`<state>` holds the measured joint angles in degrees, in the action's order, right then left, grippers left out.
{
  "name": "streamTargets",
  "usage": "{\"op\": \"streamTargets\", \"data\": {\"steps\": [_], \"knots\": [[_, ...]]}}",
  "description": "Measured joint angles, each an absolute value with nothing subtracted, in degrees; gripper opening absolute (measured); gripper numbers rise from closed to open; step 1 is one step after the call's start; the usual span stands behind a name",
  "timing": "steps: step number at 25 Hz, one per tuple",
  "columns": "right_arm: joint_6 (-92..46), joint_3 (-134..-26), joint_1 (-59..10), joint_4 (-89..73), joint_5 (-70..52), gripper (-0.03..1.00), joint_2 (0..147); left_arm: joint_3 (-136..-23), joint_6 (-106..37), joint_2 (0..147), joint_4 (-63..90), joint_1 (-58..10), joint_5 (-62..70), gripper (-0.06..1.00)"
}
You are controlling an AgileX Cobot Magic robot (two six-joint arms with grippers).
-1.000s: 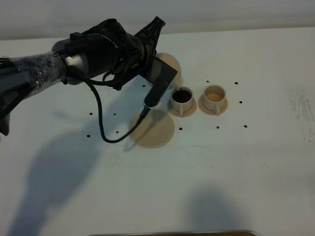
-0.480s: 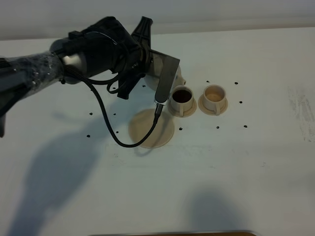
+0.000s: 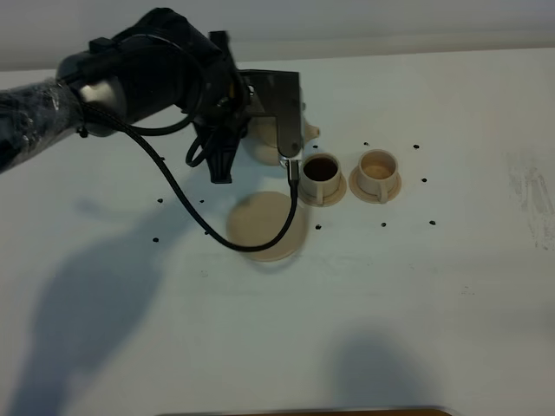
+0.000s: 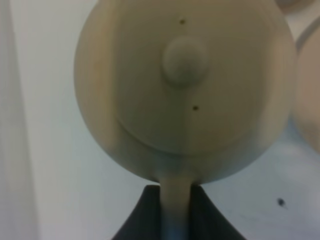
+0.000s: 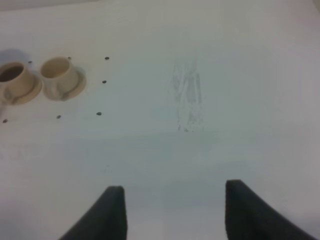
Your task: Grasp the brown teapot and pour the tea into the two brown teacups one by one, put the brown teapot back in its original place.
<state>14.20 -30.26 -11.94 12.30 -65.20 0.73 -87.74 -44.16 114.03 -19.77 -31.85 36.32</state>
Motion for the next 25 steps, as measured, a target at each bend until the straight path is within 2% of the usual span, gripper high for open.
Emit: {"op": "streamTargets", "data": {"steps": [9,25], "knots": [[14.2,-30.3,-11.9,12.3,-65.2,0.43,0.7,-87.7,-33.0,114.2,-14.3,-28.7,37.6,0.16],[14.2,-30.3,-11.9,12.3,-65.2,0.43,0.7,-87.7,-29.2,120.0,-11.8,-28.4,37.2,0.16]]}}
